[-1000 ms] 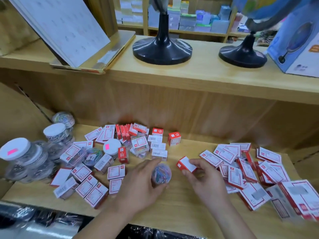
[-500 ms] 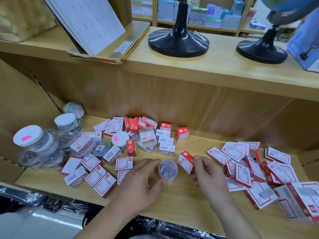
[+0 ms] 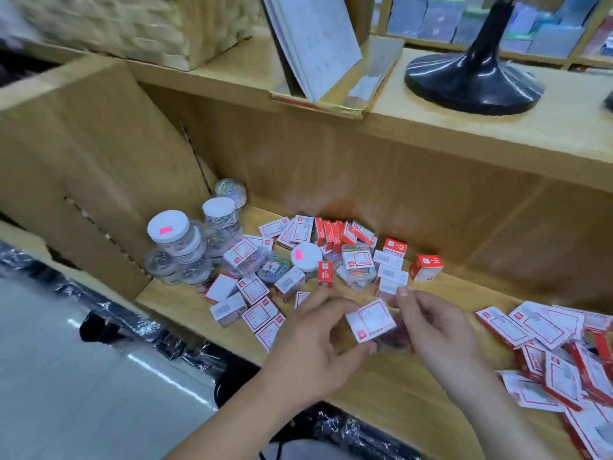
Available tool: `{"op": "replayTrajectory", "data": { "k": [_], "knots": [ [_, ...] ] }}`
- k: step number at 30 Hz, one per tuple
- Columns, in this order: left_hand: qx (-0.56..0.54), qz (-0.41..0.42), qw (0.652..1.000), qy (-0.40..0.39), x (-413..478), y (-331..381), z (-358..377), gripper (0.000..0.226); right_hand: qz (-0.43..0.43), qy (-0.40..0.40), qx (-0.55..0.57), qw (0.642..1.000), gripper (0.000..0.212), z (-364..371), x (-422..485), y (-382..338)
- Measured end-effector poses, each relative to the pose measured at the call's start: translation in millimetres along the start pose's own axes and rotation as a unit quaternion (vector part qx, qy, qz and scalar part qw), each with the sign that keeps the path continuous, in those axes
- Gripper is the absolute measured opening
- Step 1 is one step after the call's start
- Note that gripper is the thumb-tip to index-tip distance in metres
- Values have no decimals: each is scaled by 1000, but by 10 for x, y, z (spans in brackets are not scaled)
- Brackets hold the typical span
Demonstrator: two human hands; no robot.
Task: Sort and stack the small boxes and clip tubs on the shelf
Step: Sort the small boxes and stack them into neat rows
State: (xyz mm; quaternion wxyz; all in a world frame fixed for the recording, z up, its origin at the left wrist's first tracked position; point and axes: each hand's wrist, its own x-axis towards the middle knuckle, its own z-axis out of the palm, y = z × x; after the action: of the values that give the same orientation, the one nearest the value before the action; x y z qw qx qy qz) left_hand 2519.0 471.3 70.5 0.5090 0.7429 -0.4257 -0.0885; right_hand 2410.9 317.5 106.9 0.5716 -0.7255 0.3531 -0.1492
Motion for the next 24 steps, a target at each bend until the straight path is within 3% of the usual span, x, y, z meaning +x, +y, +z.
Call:
{"op": "replayTrajectory", "data": {
  "k": [3, 5, 8, 11, 13, 17, 20, 24],
  "knots": [
    [39, -58, 995, 68, -223, -194, -356, 42, -79, -9, -39, 996, 29, 220, 55, 81],
    [142, -85, 980, 106, -335, -342, -603, 43, -115, -15, -31, 993, 20, 374, 92, 99],
    [296, -130, 942, 96, -428, -482, -809, 46, -154, 30, -58, 986, 16, 468, 167, 151],
    [361, -132, 920, 80, -471, -564, -807, 34, -198, 76, -181, 960, 23, 307, 244, 275],
    [357, -127, 921, 93, -480, -574, -777, 32, -177, 95, -221, 954, 27, 151, 264, 382],
    [310, -67, 942, 110, -419, -428, -665, 27, -90, 79, -160, 980, 27, -37, 184, 471],
    [242, -18, 969, 45, -302, -331, -479, 23, -42, 44, -100, 993, 23, -30, 82, 526],
    [194, -16, 980, -35, -122, -295, -238, 24, -43, 8, -157, 987, 54, 34, 1, 692]
  ]
}}
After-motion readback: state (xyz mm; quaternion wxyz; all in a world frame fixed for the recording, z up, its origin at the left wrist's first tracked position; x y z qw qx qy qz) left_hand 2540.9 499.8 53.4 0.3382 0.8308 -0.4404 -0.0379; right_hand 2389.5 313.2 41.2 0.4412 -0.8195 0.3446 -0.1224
